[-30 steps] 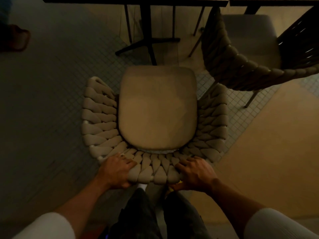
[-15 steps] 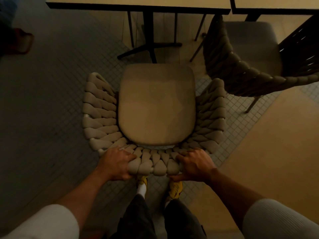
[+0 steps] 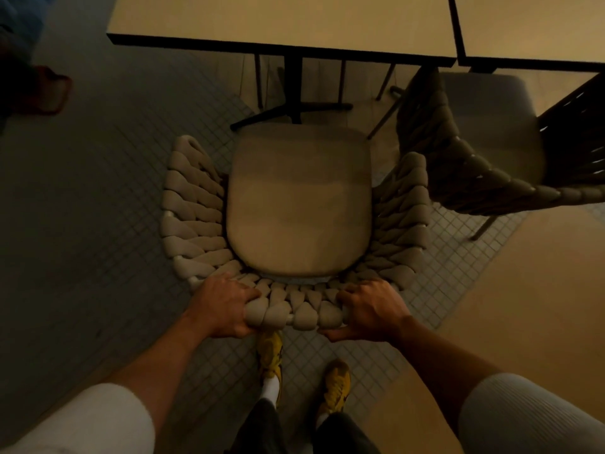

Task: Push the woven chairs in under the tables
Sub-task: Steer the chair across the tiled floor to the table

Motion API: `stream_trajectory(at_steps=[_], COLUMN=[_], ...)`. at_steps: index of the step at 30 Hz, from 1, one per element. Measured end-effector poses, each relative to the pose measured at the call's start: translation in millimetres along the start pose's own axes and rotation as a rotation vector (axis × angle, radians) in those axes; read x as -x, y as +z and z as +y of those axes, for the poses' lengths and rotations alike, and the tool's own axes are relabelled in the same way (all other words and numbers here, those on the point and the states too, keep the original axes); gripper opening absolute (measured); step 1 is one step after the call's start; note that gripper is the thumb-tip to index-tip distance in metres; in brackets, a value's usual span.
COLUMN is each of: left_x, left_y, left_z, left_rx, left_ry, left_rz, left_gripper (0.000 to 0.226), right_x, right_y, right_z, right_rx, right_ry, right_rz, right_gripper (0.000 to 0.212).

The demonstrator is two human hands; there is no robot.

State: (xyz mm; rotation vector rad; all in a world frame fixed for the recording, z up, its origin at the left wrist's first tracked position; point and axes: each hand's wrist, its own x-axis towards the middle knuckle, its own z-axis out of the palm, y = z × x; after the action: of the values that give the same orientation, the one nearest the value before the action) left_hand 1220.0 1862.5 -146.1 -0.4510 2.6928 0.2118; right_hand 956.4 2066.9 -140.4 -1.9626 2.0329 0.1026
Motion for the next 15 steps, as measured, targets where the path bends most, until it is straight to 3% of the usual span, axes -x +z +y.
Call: stream_trajectory(at_steps=[11, 15], left_x=[-30, -39], left_y=[-14, -18], left_z=[-37, -49], left_rx=[-0.017, -0.034], left_ry=[0.028, 0.03], left_rz=[0.052, 0.041], left_gripper=[0.068, 0.066], right_x=[-45, -59], right_y=[-15, -22], right_z=[16, 20], right_rx=[0.036, 0.042], right_ry=[0.016, -0.002], right_rz=[0.039, 0.013], right_gripper=[0.077, 0.085])
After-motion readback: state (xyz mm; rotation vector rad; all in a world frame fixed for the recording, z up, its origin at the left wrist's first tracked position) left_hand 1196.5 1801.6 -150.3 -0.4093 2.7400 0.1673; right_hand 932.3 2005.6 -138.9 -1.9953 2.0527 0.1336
